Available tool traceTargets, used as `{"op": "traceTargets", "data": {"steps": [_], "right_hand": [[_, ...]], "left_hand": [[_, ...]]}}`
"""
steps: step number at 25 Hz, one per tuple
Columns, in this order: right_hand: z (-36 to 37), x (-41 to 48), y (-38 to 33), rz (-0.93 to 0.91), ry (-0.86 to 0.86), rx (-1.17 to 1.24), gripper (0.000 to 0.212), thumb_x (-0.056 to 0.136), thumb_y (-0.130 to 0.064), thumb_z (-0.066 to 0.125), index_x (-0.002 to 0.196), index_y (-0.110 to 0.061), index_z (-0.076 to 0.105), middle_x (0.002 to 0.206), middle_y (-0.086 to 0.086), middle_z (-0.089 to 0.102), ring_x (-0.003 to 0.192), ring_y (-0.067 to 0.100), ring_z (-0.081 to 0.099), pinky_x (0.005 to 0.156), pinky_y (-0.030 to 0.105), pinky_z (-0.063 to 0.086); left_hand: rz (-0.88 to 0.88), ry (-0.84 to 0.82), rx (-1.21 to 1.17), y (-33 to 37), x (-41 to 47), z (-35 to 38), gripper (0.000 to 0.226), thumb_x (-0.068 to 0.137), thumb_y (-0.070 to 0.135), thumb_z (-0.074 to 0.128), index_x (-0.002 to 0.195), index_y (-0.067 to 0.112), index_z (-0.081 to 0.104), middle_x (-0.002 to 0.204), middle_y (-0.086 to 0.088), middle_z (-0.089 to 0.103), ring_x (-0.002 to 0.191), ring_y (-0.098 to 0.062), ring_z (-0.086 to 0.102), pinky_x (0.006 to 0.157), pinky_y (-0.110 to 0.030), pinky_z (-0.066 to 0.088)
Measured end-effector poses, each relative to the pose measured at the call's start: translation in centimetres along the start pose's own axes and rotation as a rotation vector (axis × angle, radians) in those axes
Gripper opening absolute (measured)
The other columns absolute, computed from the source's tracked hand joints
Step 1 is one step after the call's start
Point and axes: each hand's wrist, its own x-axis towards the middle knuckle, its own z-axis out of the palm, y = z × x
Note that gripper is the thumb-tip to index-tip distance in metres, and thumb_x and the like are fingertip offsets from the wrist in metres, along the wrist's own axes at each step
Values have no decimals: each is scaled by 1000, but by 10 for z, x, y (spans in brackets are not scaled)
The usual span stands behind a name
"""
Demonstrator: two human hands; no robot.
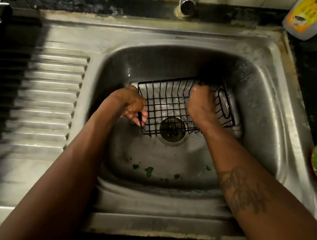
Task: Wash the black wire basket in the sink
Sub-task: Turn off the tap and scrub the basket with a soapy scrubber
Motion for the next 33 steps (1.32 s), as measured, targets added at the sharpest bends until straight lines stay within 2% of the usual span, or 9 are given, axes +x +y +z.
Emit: {"op": "traceTargets", "data": {"steps": [2,6,10,13,17,23,26,29,33], "right_hand": [[2,-5,-26,-147,-3,38,18,96,2,54,103,-6,68,96,10,67,84,21,66,64,27,49],[20,-13,-82,-435,-247,238,14,95,-5,59,96,-15,68,90,4,66,84,21,68,67,27,53],[21,5,-38,-269,-149,292,21,100,-14,50,91,-25,66,91,0,63,82,16,64,72,34,58],[19,13,-10,-157,-139,314,14,96,-7,62,101,-16,71,93,-3,63,82,9,62,65,15,49],[18,13,-31,-209,-187,419,12,94,-9,67,86,-15,73,89,-3,67,84,8,65,65,15,49],[20,-1,-37,-456,-753,366,13,82,-17,82,90,-27,79,86,-19,73,91,-3,67,87,19,51],[33,16,-51,-391,-437,448,11,88,-15,75,96,-23,76,93,-10,71,91,3,66,84,23,54],[37,26,-65,-252,-191,485,18,93,-12,66,105,-23,74,101,-5,69,91,4,62,72,12,44],[28,7,-64,-384,-647,415,11,86,-11,78,90,-22,79,93,-6,76,85,3,68,76,14,53]], "left_hand": [[5,-2,-4,0,0,-2,21,102,-5,44,84,4,49,87,-19,62,91,-37,67,84,-54,58],[1,10,13,-1,0,-1,20,102,-5,44,85,0,53,80,-18,63,83,-36,69,85,-54,59],[8,32,-21,1,-3,-2,23,104,-2,42,83,5,48,77,-13,58,70,-27,64,67,-46,61],[15,48,-19,3,-5,-2,24,105,0,41,83,6,48,73,-11,56,63,-24,61,60,-40,60],[17,113,20,4,-2,-7,18,103,3,50,86,4,55,76,-15,67,66,-28,70,65,-43,64],[16,136,34,3,-4,-11,13,99,2,56,88,3,61,90,-23,73,87,-37,75,85,-52,60],[21,118,35,3,-3,-12,16,99,0,54,86,3,61,94,-23,73,89,-37,75,85,-51,61],[24,112,17,2,-1,-10,19,100,1,52,82,3,58,88,-21,69,86,-36,73,86,-50,61],[14,131,41,3,0,-11,20,100,0,53,81,3,60,82,-20,69,77,-34,73,87,-51,60]]}}
